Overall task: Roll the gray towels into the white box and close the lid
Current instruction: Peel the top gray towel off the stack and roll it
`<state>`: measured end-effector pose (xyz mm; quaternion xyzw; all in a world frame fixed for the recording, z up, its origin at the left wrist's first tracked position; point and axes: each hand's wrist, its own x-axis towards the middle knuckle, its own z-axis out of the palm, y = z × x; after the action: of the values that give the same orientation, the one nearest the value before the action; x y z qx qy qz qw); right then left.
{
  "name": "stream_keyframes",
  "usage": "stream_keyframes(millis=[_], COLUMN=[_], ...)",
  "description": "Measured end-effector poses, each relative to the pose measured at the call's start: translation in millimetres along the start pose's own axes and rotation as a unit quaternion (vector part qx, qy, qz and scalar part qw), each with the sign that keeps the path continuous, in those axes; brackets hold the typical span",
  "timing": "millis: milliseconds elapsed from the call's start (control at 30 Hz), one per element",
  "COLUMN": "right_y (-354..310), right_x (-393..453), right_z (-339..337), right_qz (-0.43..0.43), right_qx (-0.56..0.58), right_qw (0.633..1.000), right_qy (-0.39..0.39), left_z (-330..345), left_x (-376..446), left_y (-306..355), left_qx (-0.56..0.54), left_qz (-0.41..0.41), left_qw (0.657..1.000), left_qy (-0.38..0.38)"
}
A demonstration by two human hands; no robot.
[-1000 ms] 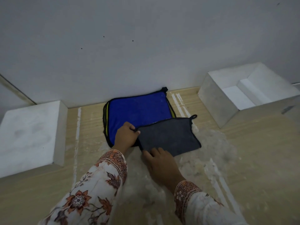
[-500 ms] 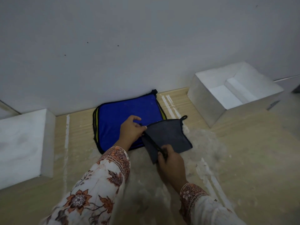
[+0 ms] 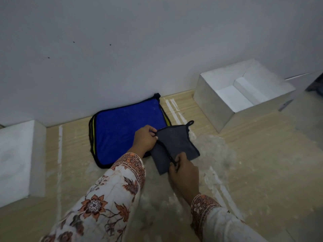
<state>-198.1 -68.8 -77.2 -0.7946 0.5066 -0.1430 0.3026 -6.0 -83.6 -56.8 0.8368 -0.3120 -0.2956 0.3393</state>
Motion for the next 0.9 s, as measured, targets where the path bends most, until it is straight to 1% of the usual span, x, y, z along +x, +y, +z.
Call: stream_keyframes(millis=[100,167,233,300,367,433,567,667,800,900], right_y=[-0.2,-1.8,-2.7,-4.5,-7.6,-9.8,-10.9,-11.1,-12.7,-13.8], right_x=[1.9,3.0,4.4,5.1,3.7,-0.5,-7.0,-6.9,-5.4,-6.6], right_z=[0.6,0.3,0.8,3.6,7.6,11.7,16.1,17.0,16.6,14.7], right_qz=[0.005,-0.012,-0.053,-0.097,-0.123,-0.133,-0.159,-0.158,-0.175,-0.179], right_qx=[-0.02,-0.068,-0.118,-0.148,-0.172,-0.19,-0.203,-0.204,-0.21,-0.184], right_qw=[1.0,0.998,0.992,0.984,0.977,0.973,0.966,0.966,0.962,0.966], right_qy=[0.001,0.0,0.013,0.022,0.007,0.007,0.012,0.005,0.01,0.02], left_z=[-2.2,-6.6,-11.7,-15.2,-17.2,-16.9,-14.9,-14.5,-16.5,-17.0], left_x=[-3.0,-6.4,-10.2,-13.9,-17.9,-20.2,-18.4,-16.0,-14.5,-16.3], left_y=[-3.5,-7.9,-12.8,-18.2,-24.0,-28.6,-28.1,-25.6,-24.2,-21.3], left_qx=[-0.006,0.009,0.026,0.066,0.099,0.114,0.139,0.119,0.112,0.089], left_qz=[0.011,0.038,0.062,0.07,0.045,0.015,-0.02,-0.037,-0.025,-0.009], left_qw=[1.0,0.999,0.998,0.994,0.99,0.99,0.989,0.991,0.993,0.995], left_qy=[-0.026,-0.025,-0.003,0.047,0.086,0.081,0.056,0.049,0.042,0.049])
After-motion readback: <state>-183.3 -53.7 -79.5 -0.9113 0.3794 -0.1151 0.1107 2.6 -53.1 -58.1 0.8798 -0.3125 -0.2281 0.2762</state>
